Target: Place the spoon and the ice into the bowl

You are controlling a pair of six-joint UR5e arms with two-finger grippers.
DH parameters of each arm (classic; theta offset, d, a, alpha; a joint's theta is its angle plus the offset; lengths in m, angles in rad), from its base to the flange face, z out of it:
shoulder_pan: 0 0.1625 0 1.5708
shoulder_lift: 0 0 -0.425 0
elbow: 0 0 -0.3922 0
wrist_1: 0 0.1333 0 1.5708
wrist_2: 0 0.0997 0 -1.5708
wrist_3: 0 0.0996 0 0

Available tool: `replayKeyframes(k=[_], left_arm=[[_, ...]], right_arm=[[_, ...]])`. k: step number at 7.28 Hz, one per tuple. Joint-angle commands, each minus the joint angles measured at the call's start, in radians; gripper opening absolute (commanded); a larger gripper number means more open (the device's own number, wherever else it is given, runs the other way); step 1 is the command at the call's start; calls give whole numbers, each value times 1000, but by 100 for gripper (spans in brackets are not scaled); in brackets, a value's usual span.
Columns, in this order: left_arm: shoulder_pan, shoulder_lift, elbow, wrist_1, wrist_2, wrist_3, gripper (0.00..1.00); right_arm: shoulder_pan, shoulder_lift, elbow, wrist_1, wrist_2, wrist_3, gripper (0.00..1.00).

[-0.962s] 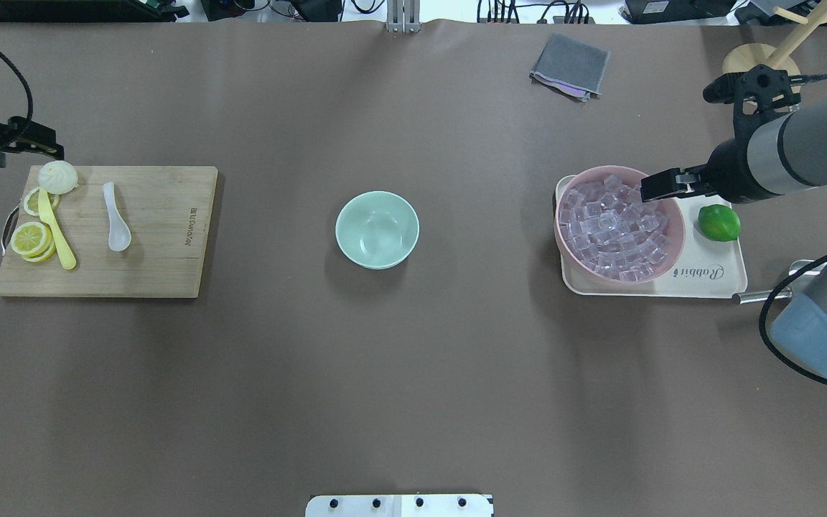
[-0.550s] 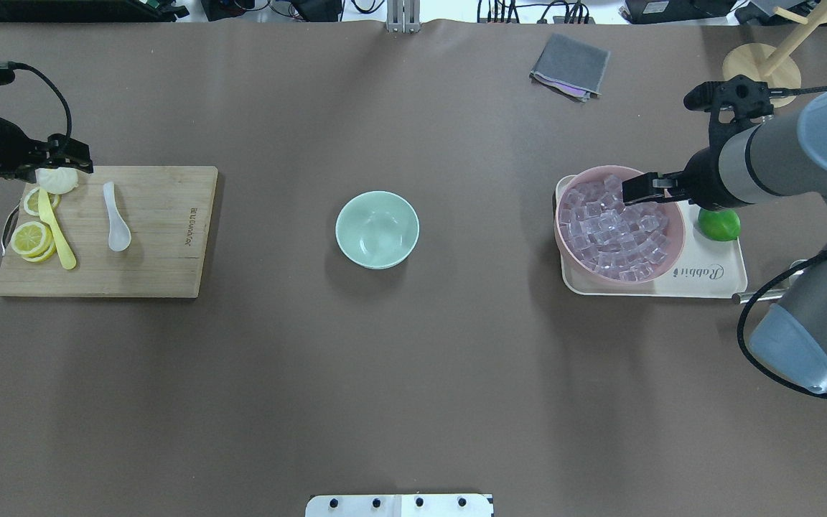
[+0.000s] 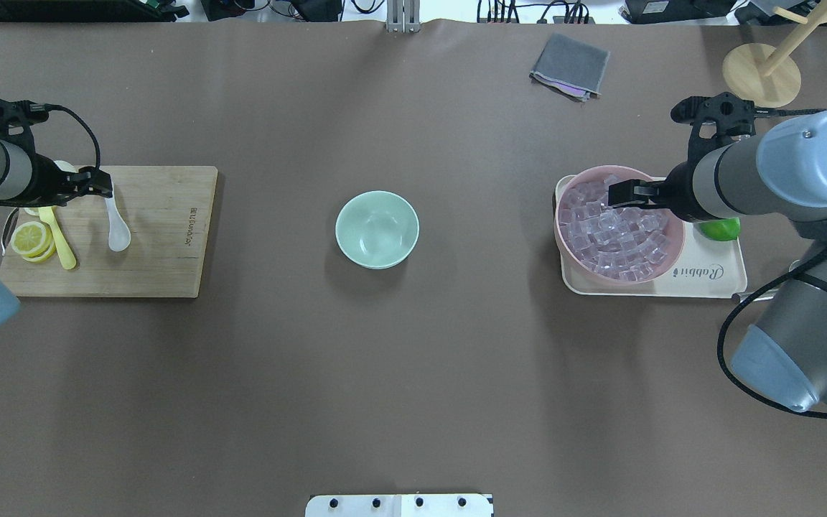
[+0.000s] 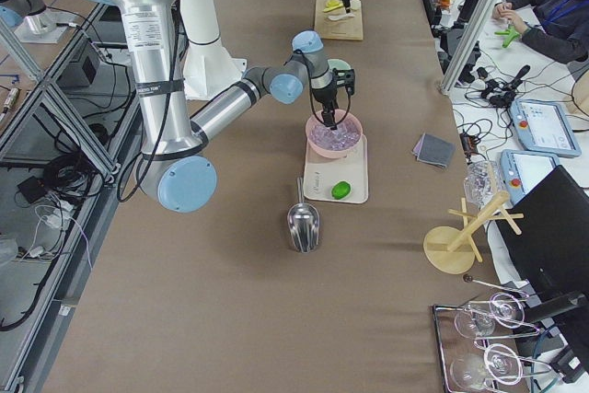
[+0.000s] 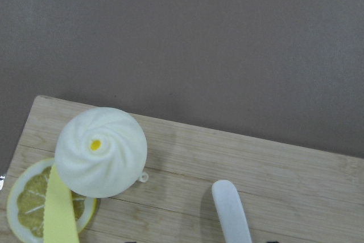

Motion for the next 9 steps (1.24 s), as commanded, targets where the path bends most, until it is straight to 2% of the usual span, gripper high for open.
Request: replayKeyframes(k=[1,5,7,8,9], left_arm=[[19,-6,1,-18,15,-49,74],[32,-20,8,-18,17,-46,62],[38,-20,10,-18,18,-44,47],[39,-23,11,-18,20,-43,36],[39,-23,11,-18,20,-44,31]], right_arm=[[-2,0,1,0,-4,1,100],[-6,-3,1,0,-10,1,100],[-11,-6,-1,0,-10,1,100],[-11,-5,-2,0,-10,1,100],[-12,-2,-7,0,-10,1,100]])
